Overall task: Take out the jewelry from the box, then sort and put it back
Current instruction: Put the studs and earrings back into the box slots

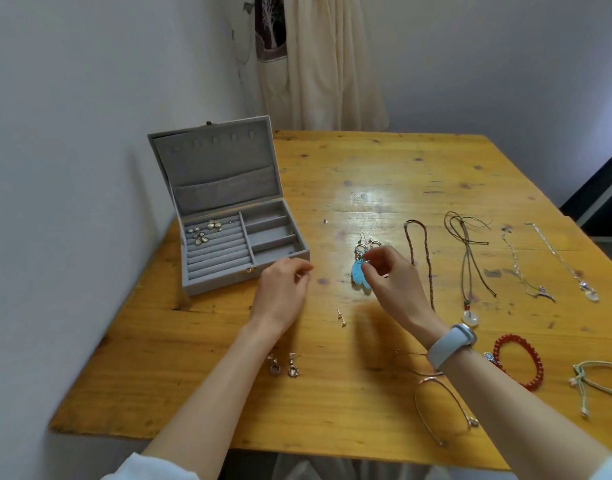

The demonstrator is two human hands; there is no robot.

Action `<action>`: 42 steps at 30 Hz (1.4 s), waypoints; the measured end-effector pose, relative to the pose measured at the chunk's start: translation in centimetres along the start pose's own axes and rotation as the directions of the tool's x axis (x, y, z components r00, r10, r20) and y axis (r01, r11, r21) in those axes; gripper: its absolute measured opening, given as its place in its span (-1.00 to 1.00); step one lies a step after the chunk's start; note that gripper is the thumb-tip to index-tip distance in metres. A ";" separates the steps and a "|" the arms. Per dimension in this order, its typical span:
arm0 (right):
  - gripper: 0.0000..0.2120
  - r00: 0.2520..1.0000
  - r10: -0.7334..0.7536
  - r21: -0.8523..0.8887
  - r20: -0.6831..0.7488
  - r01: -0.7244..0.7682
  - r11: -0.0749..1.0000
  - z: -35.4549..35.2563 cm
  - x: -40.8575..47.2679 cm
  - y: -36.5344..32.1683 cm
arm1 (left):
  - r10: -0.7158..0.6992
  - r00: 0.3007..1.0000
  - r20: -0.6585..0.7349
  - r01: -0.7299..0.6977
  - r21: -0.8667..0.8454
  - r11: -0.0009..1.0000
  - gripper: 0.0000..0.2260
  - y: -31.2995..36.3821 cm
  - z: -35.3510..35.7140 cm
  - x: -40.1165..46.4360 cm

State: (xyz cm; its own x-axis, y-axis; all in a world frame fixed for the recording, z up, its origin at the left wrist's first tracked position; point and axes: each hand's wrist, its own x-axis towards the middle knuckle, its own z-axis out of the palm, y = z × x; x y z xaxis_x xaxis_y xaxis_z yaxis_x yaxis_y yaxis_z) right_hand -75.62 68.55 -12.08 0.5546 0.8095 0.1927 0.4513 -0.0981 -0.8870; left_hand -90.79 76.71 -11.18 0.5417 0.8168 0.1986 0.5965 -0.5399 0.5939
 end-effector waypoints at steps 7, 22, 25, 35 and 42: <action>-0.90 0.992 -0.104 0.007 0.072 0.104 0.995 5.4 2.6 -2.9 | -0.108 0.951 -0.288 0.093 -0.064 0.994 -0.81 -5.3 -5.9 1.3; -0.83 0.965 -0.177 -0.030 0.191 0.186 0.982 15.8 10.0 -5.7 | -0.090 0.924 -0.372 0.182 0.222 0.958 -0.81 -11.4 -6.3 8.3; -0.87 0.970 -0.171 -0.037 0.175 0.180 0.983 16.9 11.0 -5.5 | -0.060 0.926 -0.374 0.170 0.268 0.948 -0.81 -11.6 -5.7 8.6; -0.89 0.942 -0.249 -0.114 0.227 0.280 0.953 18.7 12.3 -4.7 | -0.003 0.931 -0.364 0.148 0.372 0.916 -0.85 -12.3 -5.1 8.9; -0.86 0.935 -0.263 -0.196 0.239 0.312 0.930 19.1 12.5 -4.7 | 0.011 0.937 -0.349 0.135 0.393 0.909 -0.73 -12.5 -4.9 8.9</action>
State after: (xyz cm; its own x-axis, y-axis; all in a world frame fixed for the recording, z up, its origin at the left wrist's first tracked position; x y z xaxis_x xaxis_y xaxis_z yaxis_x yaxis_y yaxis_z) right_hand -84.17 90.22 -13.56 0.2322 0.9209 0.3130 0.7294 0.0480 -0.6824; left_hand -96.38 91.72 -13.03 0.3077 0.8302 0.4649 0.8486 -0.4604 0.2605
